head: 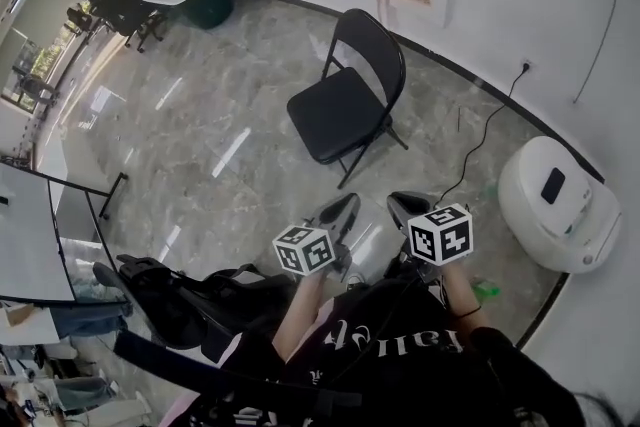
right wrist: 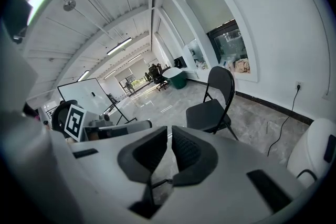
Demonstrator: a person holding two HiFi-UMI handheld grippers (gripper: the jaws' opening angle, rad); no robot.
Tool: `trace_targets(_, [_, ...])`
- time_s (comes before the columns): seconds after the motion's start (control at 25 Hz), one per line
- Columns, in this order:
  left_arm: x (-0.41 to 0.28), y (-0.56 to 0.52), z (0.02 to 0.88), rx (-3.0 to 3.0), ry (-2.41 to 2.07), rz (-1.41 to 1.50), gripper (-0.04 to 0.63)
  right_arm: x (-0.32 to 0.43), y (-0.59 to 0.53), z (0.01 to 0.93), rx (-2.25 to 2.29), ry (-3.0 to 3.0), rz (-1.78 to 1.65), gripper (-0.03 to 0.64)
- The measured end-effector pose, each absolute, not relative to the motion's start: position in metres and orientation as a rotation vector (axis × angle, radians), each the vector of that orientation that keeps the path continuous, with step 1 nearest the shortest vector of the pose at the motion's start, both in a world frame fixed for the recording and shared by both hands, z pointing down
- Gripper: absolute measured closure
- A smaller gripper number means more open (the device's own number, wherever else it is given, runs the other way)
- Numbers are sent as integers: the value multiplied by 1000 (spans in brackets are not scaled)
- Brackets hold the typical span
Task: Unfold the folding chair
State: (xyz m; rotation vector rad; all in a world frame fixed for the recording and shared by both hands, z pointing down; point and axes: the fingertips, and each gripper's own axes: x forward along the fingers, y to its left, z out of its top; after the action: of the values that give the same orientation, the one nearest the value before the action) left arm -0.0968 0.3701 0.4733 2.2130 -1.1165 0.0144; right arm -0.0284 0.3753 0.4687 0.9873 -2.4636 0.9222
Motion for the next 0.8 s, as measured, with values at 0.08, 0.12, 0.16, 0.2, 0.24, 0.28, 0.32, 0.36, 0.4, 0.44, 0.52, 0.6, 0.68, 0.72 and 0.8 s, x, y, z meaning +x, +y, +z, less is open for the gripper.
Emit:
trace_targets(0.08, [-117,385,474,2208,-1116,17,591,-49,389,468,993,-2461,919,578])
trace_targets(0.12, [-125,393,473,2206,-1106,8,591,-59,396,467,1000,-2459,922,578])
trace_targets(0.16, [-133,401,471,2208,-1094,-2,591,-68,404,467,1010,-2456,926,578])
trace_targets(0.2, [-141,409,469,2213,-1081,-9,591,-78,412,466,1021,-2455,932,578])
trace_targets(0.24, [-149,418,467,2224,-1070,-9,591,-89,420,466,1032,-2455,937,578])
trace_targets(0.28, [-157,426,466,2237,-1058,1,591,-99,429,465,1045,-2455,942,578])
trace_targets(0.32, [-164,433,465,2251,-1046,15,591,-109,437,465,1060,-2451,944,578])
trace_targets(0.36, [-172,441,465,2262,-1035,28,591,-118,445,465,1076,-2444,945,578])
trace_targets(0.4, [-178,447,465,2270,-1025,37,591,-126,453,466,1090,-2437,944,578])
trace_targets(0.44, [-184,453,466,2276,-1015,40,591,-133,460,467,1101,-2430,942,578])
trace_targets(0.52, [-191,461,468,2286,-993,36,591,-140,471,469,1125,-2417,934,578])
trace_targets(0.6, [-190,467,470,2296,-962,33,591,-140,479,469,1154,-2403,926,578])
trace_targets(0.68, [-183,473,472,2312,-920,38,591,-135,485,469,1179,-2389,920,578])
trace_targets(0.72, [-178,476,473,2319,-901,44,591,-132,487,468,1189,-2381,916,578])
trace_targets(0.8, [-171,480,474,2321,-880,49,591,-127,489,466,1203,-2369,909,578])
